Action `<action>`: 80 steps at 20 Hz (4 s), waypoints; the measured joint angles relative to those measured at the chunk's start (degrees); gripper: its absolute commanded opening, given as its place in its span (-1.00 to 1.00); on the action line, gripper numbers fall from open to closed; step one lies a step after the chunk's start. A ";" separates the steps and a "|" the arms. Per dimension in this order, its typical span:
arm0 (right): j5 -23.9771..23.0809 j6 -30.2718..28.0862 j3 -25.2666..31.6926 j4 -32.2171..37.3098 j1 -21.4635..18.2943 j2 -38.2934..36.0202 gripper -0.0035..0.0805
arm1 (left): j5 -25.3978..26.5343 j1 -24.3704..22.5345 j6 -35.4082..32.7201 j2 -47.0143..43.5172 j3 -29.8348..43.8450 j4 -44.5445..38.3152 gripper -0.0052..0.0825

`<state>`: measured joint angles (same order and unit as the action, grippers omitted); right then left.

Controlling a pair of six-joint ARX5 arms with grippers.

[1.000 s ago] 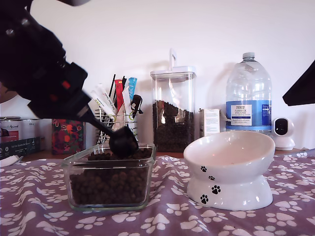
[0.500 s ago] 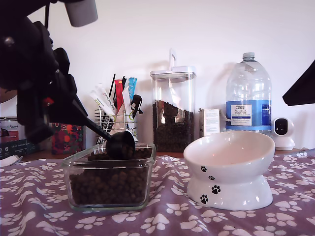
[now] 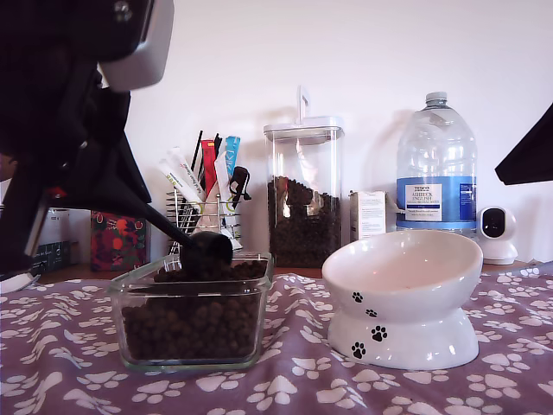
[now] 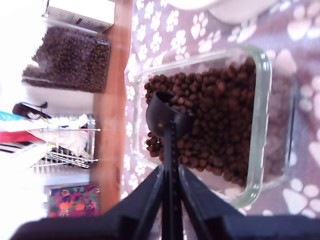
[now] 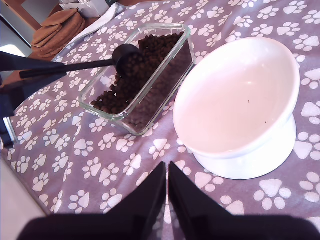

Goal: Measure one spoon of cat food and pour it into the food bowl

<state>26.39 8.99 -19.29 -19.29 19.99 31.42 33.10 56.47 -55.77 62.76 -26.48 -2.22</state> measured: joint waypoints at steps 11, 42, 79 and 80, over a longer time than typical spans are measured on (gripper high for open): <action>0.02 0.00 0.00 0.68 0.00 0.00 -0.95 | -4.96 -5.51 -22.32 2.86 0.00 -4.39 -0.93; 0.02 0.00 0.00 0.83 0.00 0.00 -0.95 | -7.06 -2.45 0.70 5.62 -1.51 1.88 -0.93; 0.02 0.00 0.00 -0.07 0.00 0.00 -0.95 | -24.35 -10.25 69.18 5.57 -5.66 14.88 -0.93; 0.02 0.00 0.00 -0.07 0.00 0.00 -0.95 | -25.29 -10.64 70.31 5.57 -5.68 14.86 -0.93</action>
<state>26.41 8.99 -19.29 -19.35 19.99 31.42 7.81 45.82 14.55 68.34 -32.16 12.64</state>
